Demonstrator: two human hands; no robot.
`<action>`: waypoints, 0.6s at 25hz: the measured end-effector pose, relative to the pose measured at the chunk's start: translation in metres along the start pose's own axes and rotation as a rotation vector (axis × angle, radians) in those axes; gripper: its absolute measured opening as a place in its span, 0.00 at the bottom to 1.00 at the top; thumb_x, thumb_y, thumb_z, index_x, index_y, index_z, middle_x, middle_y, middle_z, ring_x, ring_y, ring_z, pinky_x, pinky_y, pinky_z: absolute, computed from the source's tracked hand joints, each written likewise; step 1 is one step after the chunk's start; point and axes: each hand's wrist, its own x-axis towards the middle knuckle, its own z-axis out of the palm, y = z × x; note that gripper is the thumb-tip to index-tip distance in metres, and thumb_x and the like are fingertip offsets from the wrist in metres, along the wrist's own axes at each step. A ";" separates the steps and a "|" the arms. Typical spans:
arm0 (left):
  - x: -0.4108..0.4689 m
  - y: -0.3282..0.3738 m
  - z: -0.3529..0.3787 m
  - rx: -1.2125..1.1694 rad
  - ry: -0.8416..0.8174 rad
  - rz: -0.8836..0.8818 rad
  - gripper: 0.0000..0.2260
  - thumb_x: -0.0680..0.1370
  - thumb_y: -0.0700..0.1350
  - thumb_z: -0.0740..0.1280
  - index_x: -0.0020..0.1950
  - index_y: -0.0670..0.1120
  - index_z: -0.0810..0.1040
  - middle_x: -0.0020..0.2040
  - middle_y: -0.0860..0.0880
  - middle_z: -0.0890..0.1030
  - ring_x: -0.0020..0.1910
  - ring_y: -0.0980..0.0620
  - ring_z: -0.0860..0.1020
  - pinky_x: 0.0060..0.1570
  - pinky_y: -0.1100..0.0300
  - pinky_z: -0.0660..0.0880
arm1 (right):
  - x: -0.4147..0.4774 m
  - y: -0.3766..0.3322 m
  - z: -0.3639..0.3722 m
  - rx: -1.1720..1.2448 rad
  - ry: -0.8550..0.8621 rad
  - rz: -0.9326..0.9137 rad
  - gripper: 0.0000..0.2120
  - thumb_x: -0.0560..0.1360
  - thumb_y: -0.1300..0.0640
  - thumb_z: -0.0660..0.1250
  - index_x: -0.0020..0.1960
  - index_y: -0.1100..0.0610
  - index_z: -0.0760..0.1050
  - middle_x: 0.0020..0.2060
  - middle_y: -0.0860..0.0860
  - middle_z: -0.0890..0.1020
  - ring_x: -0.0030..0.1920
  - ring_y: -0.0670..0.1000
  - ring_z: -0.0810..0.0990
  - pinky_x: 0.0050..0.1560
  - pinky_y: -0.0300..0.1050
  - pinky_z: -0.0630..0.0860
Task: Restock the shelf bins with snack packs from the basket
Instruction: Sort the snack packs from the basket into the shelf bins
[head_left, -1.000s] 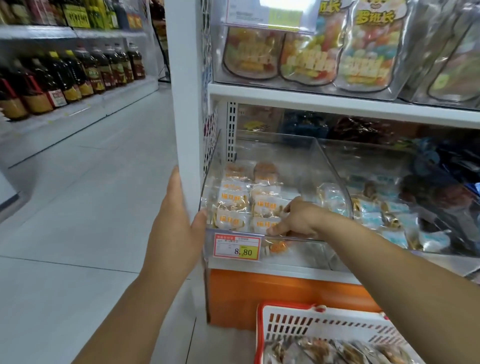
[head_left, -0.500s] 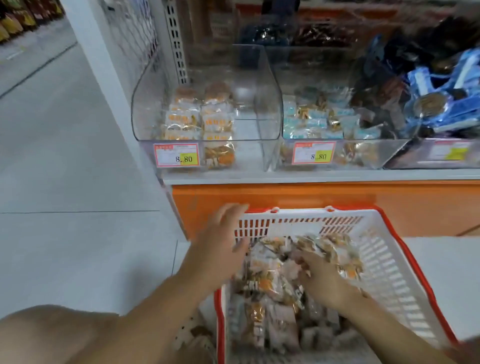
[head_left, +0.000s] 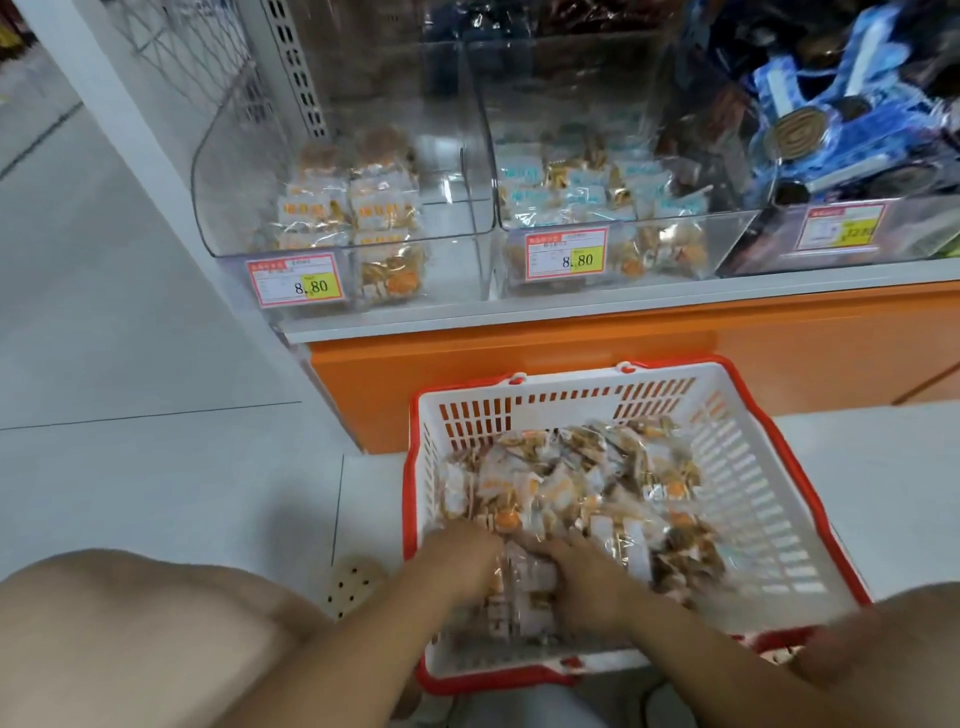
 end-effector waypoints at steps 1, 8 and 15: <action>-0.002 -0.002 -0.005 -0.017 0.005 -0.002 0.12 0.76 0.36 0.65 0.57 0.45 0.79 0.57 0.45 0.79 0.53 0.47 0.78 0.53 0.58 0.74 | 0.003 0.002 -0.003 -0.044 0.002 0.027 0.44 0.64 0.47 0.72 0.75 0.35 0.54 0.67 0.47 0.65 0.68 0.54 0.61 0.69 0.53 0.65; -0.015 -0.012 -0.049 -0.703 0.271 -0.003 0.09 0.76 0.51 0.71 0.55 0.57 0.76 0.51 0.58 0.81 0.49 0.60 0.79 0.43 0.66 0.76 | -0.016 -0.034 -0.045 0.647 0.081 -0.038 0.28 0.71 0.64 0.64 0.68 0.44 0.67 0.64 0.46 0.74 0.63 0.48 0.73 0.59 0.44 0.75; -0.020 -0.004 -0.052 -1.168 0.357 -0.069 0.16 0.76 0.60 0.66 0.58 0.54 0.79 0.50 0.53 0.85 0.47 0.53 0.85 0.48 0.51 0.82 | -0.037 -0.069 -0.073 1.246 0.307 -0.097 0.09 0.80 0.57 0.64 0.48 0.61 0.80 0.39 0.56 0.84 0.35 0.49 0.82 0.35 0.41 0.79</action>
